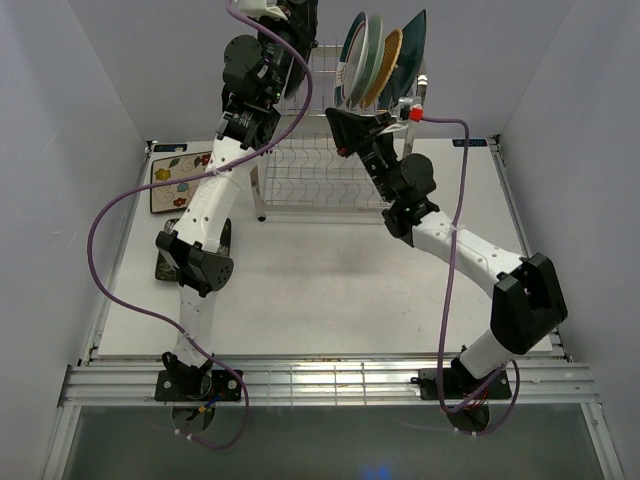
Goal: Load the plates into the dish rack
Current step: Insert the plate into the dish rack.
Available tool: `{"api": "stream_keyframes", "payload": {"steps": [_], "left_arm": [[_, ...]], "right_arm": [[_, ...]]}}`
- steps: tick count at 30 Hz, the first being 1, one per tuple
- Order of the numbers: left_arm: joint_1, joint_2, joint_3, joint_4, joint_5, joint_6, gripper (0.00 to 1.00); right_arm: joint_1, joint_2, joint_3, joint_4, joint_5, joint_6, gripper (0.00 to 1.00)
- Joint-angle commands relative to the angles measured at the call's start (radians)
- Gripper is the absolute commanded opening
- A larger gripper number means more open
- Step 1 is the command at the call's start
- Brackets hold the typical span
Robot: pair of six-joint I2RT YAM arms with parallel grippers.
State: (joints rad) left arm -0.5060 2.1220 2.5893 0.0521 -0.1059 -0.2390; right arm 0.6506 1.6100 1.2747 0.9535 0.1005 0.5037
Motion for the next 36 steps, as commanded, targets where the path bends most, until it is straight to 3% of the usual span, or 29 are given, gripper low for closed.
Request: {"api": "stream_keyframes", "payload": {"steps": [1, 18, 28, 36], "left_arm": [[-0.008, -0.033, 0.019, 0.109, -0.024, 0.003, 0.0], [0.03, -0.023, -0.09, 0.143, -0.104, -0.055, 0.0], [0.095, 0.007, -0.086, 0.129, -0.103, -0.135, 0.0], [0.165, -0.016, -0.149, 0.106, -0.012, -0.207, 0.0]], "right_arm": [[0.001, -0.102, -0.078, 0.025, 0.011, -0.051, 0.08], [0.001, -0.513, -0.489, -0.03, 0.06, -0.137, 0.08], [0.001, -0.538, -0.538, -0.038, 0.073, -0.151, 0.08], [0.001, -0.533, -0.571, -0.019, 0.079, -0.143, 0.08]]}}
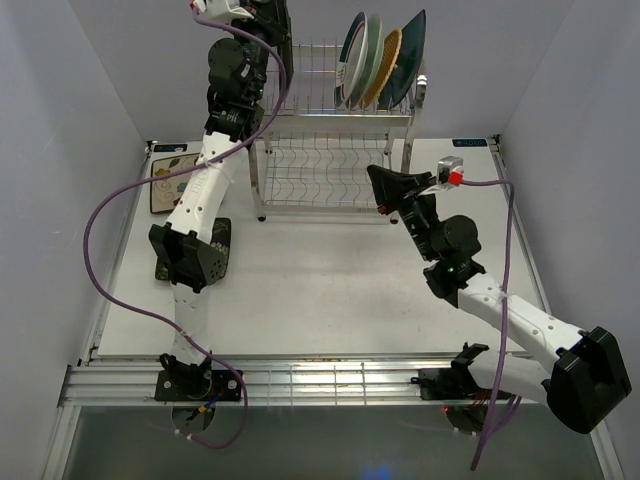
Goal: Load the plates into the dish rack
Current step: Insert the plate into the dish rack.
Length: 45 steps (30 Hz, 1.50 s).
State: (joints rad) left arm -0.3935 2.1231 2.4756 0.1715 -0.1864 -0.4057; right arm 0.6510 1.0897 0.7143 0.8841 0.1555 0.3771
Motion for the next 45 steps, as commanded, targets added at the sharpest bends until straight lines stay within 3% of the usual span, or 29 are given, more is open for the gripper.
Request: {"api": "stream_keyframes", "payload": {"steps": [1, 10, 23, 29, 30, 34, 40, 45], "left_arm": [[0.062, -0.02, -0.041, -0.013, 0.089, -0.048, 0.0], [0.136, -0.058, -0.15, 0.022, 0.274, -0.053, 0.0], [0.143, -0.11, -0.245, 0.051, 0.327, -0.01, 0.01], [0.142, -0.147, -0.291, 0.066, 0.338, 0.011, 0.25], [0.142, -0.15, -0.297, 0.068, 0.34, 0.018, 0.33], [0.143, -0.157, -0.313, 0.074, 0.352, 0.027, 0.46], [0.142, -0.167, -0.333, 0.075, 0.389, 0.031, 0.52], [0.142, -0.189, -0.357, 0.079, 0.404, 0.054, 0.69]], "right_arm": [[0.001, -0.013, -0.013, 0.052, 0.026, -0.017, 0.08], [0.001, -0.013, -0.059, 0.087, 0.03, 0.0, 0.08], [0.002, -0.008, -0.078, 0.107, 0.041, 0.011, 0.08], [0.001, 0.004, -0.079, 0.107, 0.042, 0.014, 0.08], [0.001, 0.004, -0.079, 0.105, 0.044, 0.014, 0.08], [0.001, 0.003, -0.084, 0.107, 0.042, 0.017, 0.08], [0.001, -0.008, -0.101, 0.107, 0.053, 0.016, 0.08], [0.001, -0.013, -0.108, 0.108, 0.058, 0.016, 0.08]]}}
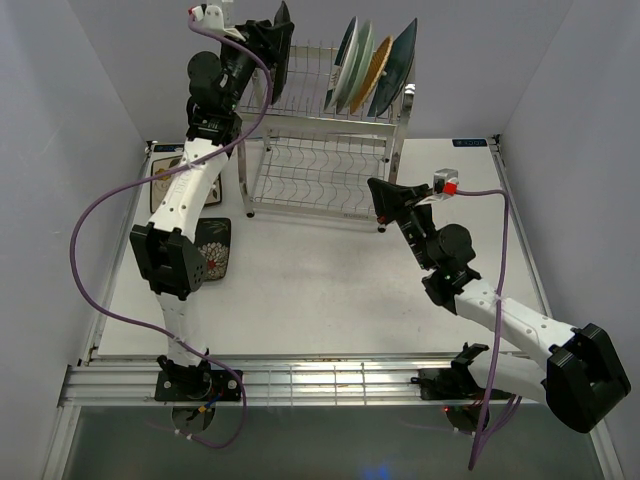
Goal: Load the plates into the dish rack
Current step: Insert the plate into the dish rack.
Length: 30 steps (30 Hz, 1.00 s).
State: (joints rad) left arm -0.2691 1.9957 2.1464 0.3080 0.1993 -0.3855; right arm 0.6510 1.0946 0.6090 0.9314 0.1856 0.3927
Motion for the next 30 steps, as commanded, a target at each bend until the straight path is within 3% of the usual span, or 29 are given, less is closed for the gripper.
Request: {"api": "stream_keyframes", "payload": {"steps": [1, 6, 12, 22, 27, 30], "left_arm": [[0.018, -0.064, -0.032, -0.056, 0.019, 0.039, 0.71], [0.008, -0.115, -0.085, -0.058, 0.061, 0.141, 0.7], [-0.035, -0.21, -0.207, -0.056, 0.028, 0.273, 0.7], [-0.093, -0.267, -0.284, -0.084, -0.017, 0.474, 0.7], [-0.125, -0.236, -0.238, -0.132, -0.044, 0.548, 0.71], [-0.145, -0.173, -0.128, -0.222, -0.076, 0.588, 0.71]], "right_arm": [[0.001, -0.019, -0.005, 0.06, 0.029, 0.001, 0.08], [0.001, -0.016, -0.006, 0.06, 0.031, 0.003, 0.08], [0.001, -0.004, -0.006, 0.06, 0.037, 0.009, 0.08], [-0.001, 0.014, 0.001, 0.06, 0.028, 0.028, 0.08], [-0.001, 0.016, 0.001, 0.06, 0.032, 0.031, 0.08], [-0.001, 0.024, 0.003, 0.06, 0.029, 0.032, 0.08]]}}
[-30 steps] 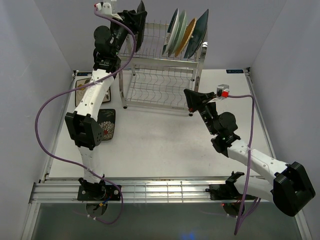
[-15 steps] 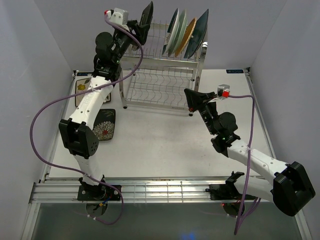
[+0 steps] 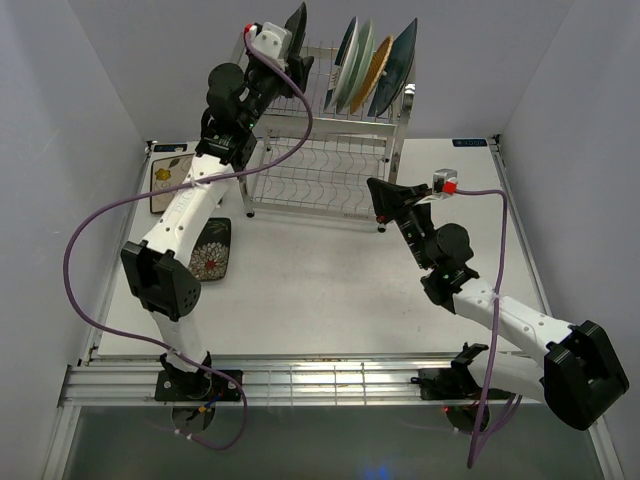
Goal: Load the plates into the dish rack
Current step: Insert the plate into the dish rack.
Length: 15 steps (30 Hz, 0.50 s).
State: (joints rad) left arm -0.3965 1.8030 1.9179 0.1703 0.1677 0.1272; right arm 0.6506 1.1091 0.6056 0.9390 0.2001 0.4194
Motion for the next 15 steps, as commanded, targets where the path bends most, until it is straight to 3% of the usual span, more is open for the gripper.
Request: {"api": "stream_keyframes", "payload": {"steps": [1, 15], "left_arm": [[-0.028, 0.033, 0.125, -0.122, -0.06, 0.084, 0.71], [-0.074, 0.027, 0.093, -0.137, -0.257, 0.227, 0.68]], "right_arm": [[0.0, 0.011, 0.008, 0.052, 0.015, 0.007, 0.08], [0.0, 0.0, -0.007, 0.044, 0.016, 0.005, 0.08]]}}
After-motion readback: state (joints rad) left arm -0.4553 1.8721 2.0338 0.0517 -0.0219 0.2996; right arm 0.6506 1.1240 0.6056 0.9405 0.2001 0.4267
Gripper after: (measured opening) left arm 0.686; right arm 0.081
